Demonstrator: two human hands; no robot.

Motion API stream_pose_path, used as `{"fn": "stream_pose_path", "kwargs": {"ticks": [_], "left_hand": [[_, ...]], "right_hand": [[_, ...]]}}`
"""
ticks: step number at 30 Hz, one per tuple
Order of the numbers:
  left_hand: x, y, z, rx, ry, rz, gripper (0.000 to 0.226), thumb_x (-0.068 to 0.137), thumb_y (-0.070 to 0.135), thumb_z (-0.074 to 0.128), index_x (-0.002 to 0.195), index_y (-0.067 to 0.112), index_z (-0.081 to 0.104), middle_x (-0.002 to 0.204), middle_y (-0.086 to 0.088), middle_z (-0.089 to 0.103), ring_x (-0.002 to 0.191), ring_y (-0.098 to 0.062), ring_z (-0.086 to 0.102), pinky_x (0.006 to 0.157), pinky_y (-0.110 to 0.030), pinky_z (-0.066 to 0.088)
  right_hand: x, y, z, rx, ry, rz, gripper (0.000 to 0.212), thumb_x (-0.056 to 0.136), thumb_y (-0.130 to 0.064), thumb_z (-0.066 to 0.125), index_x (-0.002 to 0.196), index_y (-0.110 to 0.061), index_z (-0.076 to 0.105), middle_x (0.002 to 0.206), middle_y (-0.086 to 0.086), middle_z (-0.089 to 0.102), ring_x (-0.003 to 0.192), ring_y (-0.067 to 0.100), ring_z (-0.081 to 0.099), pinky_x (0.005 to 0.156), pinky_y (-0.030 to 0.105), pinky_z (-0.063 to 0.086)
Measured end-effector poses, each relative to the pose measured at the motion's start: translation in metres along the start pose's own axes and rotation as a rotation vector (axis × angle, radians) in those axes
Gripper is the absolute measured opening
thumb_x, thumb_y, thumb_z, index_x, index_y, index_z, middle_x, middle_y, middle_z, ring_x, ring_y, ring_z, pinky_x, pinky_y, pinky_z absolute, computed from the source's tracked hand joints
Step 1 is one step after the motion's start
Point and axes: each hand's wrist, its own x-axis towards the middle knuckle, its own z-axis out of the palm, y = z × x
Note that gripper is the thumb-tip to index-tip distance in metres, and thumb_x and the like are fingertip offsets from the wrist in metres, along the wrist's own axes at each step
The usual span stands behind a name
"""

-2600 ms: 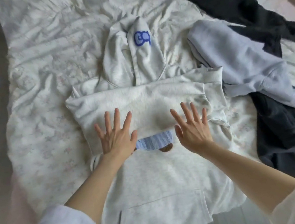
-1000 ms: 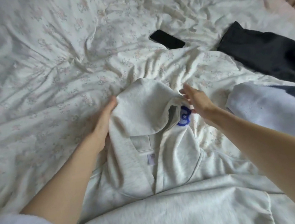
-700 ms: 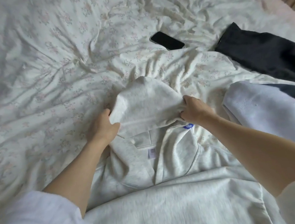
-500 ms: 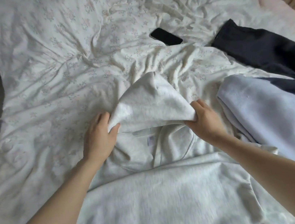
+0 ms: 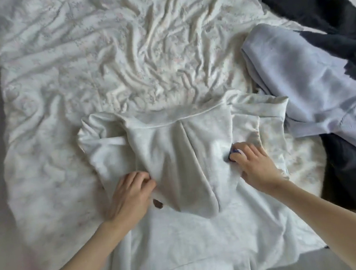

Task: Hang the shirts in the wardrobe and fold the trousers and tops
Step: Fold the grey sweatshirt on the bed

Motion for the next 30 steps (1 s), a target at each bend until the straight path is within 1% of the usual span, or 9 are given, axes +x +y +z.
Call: {"fn": "stream_pose_path", "kwargs": {"ticks": [3, 7, 11, 15, 17, 20, 25, 28, 30], "left_hand": [[-0.007, 0.004, 0.001, -0.112, -0.085, -0.052, 0.029, 0.065, 0.018, 0.041, 0.071, 0.011, 0.069, 0.079, -0.002, 0.062, 0.081, -0.013, 0.044, 0.073, -0.027, 0.035], [0.016, 0.017, -0.015, -0.115, 0.204, -0.134, 0.016, 0.073, 0.015, 0.049, 0.073, 0.011, 0.064, 0.077, -0.003, 0.059, 0.073, -0.019, 0.052, 0.071, -0.032, 0.037], [0.053, 0.057, -0.005, -0.083, 0.230, -0.224, 0.035, 0.082, 0.018, 0.047, 0.110, 0.008, 0.065, 0.117, -0.016, 0.060, 0.111, -0.033, 0.055, 0.093, -0.044, 0.042], [0.047, 0.057, 0.032, 0.030, -0.258, -0.508, 0.065, 0.090, 0.060, 0.029, 0.148, 0.035, 0.012, 0.158, -0.009, -0.001, 0.144, -0.034, -0.003, 0.106, -0.067, 0.005], [0.025, 0.039, 0.054, 0.138, -0.448, -0.548, 0.072, 0.083, 0.073, 0.011, 0.140, 0.042, -0.021, 0.148, 0.002, -0.036, 0.138, -0.027, -0.029, 0.105, -0.070, -0.004], [0.016, 0.024, 0.063, 0.203, -0.464, -0.518, 0.075, 0.076, 0.078, 0.001, 0.130, 0.042, -0.037, 0.140, -0.001, -0.048, 0.133, -0.029, -0.038, 0.101, -0.071, -0.009], [0.014, 0.048, 0.057, 0.145, -0.145, -0.221, 0.083, 0.076, 0.069, 0.045, 0.145, 0.029, 0.027, 0.153, -0.015, 0.022, 0.143, -0.035, 0.009, 0.111, -0.059, -0.008], [0.007, 0.052, 0.058, 0.192, -0.233, -0.130, 0.080, 0.067, 0.060, 0.068, 0.136, 0.026, 0.046, 0.145, -0.008, 0.041, 0.138, -0.029, 0.025, 0.110, -0.058, 0.010], [0.014, 0.053, 0.052, 0.127, -0.177, -0.171, 0.062, 0.073, 0.051, 0.063, 0.127, 0.021, 0.058, 0.140, -0.007, 0.048, 0.136, -0.028, 0.033, 0.107, -0.061, 0.018]], "right_hand": [[-0.016, -0.008, 0.000, 0.016, -0.055, 0.076, 0.033, 0.062, 0.006, 0.064, 0.093, -0.006, 0.067, 0.115, 0.016, 0.061, 0.104, 0.037, 0.060, 0.085, 0.046, 0.046], [0.002, -0.037, -0.022, 0.183, 0.243, 0.135, 0.024, 0.076, -0.012, 0.043, 0.085, -0.005, 0.064, 0.110, 0.014, 0.062, 0.109, 0.034, 0.056, 0.092, 0.048, 0.038], [0.045, -0.082, -0.024, 0.139, 0.194, 0.197, 0.041, 0.082, -0.032, 0.043, 0.110, -0.011, 0.064, 0.125, 0.013, 0.057, 0.125, 0.034, 0.045, 0.105, 0.062, 0.026], [0.032, -0.075, 0.010, -0.005, -0.268, 0.254, 0.061, 0.088, -0.052, 0.032, 0.145, -0.030, 0.026, 0.156, 0.007, 0.015, 0.143, 0.034, 0.009, 0.109, 0.061, 0.010], [-0.006, -0.053, 0.031, -0.094, -0.445, 0.317, 0.065, 0.088, -0.064, 0.018, 0.145, -0.043, -0.004, 0.156, -0.005, -0.016, 0.144, 0.028, -0.007, 0.113, 0.055, 0.006], [-0.024, -0.038, 0.040, -0.119, -0.472, 0.353, 0.065, 0.083, -0.069, 0.006, 0.139, -0.046, -0.017, 0.153, -0.005, -0.022, 0.144, 0.028, -0.005, 0.115, 0.052, 0.005], [-0.017, -0.055, 0.031, -0.047, -0.178, 0.162, 0.065, 0.087, -0.054, 0.034, 0.146, -0.027, 0.025, 0.153, 0.014, 0.018, 0.142, 0.034, 0.014, 0.111, 0.060, 0.011], [-0.025, -0.063, 0.030, -0.110, -0.237, -0.119, 0.056, 0.085, -0.049, 0.037, 0.134, -0.023, 0.050, 0.141, 0.012, 0.045, 0.133, 0.034, 0.037, 0.101, 0.065, 0.030], [-0.015, -0.056, 0.028, -0.014, -0.093, -0.113, 0.044, 0.085, -0.035, 0.041, 0.116, -0.016, 0.065, 0.126, 0.009, 0.059, 0.123, 0.030, 0.051, 0.099, 0.065, 0.032]]}}
